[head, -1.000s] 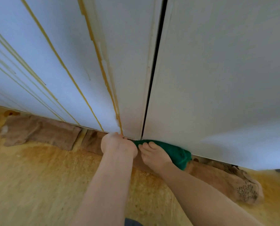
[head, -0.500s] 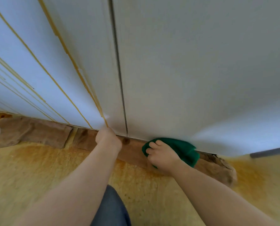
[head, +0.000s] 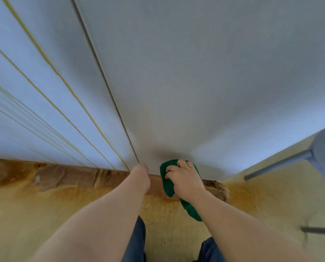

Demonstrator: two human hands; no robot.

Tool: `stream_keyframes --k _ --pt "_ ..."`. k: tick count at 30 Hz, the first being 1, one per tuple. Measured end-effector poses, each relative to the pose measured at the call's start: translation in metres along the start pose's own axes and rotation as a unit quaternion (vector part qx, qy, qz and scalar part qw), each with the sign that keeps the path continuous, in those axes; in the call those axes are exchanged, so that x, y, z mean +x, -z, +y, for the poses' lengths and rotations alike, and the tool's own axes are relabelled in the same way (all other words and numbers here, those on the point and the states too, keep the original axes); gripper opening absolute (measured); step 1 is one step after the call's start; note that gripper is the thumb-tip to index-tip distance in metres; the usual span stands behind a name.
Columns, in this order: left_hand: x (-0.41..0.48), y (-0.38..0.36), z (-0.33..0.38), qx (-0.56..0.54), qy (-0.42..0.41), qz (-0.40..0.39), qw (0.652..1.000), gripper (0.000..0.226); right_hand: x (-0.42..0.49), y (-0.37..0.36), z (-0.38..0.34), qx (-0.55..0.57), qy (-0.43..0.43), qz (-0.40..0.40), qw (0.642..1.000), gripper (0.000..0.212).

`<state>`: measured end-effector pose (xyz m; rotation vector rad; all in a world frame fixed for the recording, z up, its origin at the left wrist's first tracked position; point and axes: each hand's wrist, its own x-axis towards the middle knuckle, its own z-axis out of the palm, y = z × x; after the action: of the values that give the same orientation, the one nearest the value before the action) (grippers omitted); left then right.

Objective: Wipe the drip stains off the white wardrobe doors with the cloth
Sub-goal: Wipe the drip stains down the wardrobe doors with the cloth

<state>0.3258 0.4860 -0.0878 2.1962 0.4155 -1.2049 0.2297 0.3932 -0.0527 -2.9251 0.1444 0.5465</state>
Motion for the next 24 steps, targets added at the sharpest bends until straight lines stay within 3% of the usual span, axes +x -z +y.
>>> stream_keyframes --k 1,2,3,11,16,19,24 --pt "-0.032 0.014 0.017 -0.214 0.091 0.005 0.973 0.041 -0.011 0.023 -0.004 0.037 -0.026 0.013 0.999 0.045" --pt "-0.064 0.027 0.031 -0.289 0.068 -0.040 0.954 0.038 -0.021 0.046 -0.010 0.077 -0.044 0.025 0.996 0.047" --pt "-0.085 0.040 0.041 -0.290 0.070 -0.045 0.953 0.034 -0.032 0.067 -0.016 0.104 -0.057 0.035 0.992 0.049" --pt "-0.249 0.125 0.094 -0.151 -0.015 -0.076 0.986 0.015 -0.103 0.227 -0.058 0.209 -0.102 0.105 0.967 0.051" --pt "-0.315 0.170 0.132 -0.061 -0.144 -0.098 0.983 0.022 -0.134 0.301 -0.089 0.244 -0.143 0.183 0.941 0.056" --pt "-0.349 0.203 0.146 -0.006 -0.224 -0.108 0.969 0.022 -0.146 0.339 -0.102 0.226 -0.112 0.225 0.941 0.057" --pt "-0.417 0.254 0.169 0.011 -0.336 -0.143 0.931 0.019 -0.172 0.415 -0.105 0.093 -0.004 0.308 0.947 0.049"
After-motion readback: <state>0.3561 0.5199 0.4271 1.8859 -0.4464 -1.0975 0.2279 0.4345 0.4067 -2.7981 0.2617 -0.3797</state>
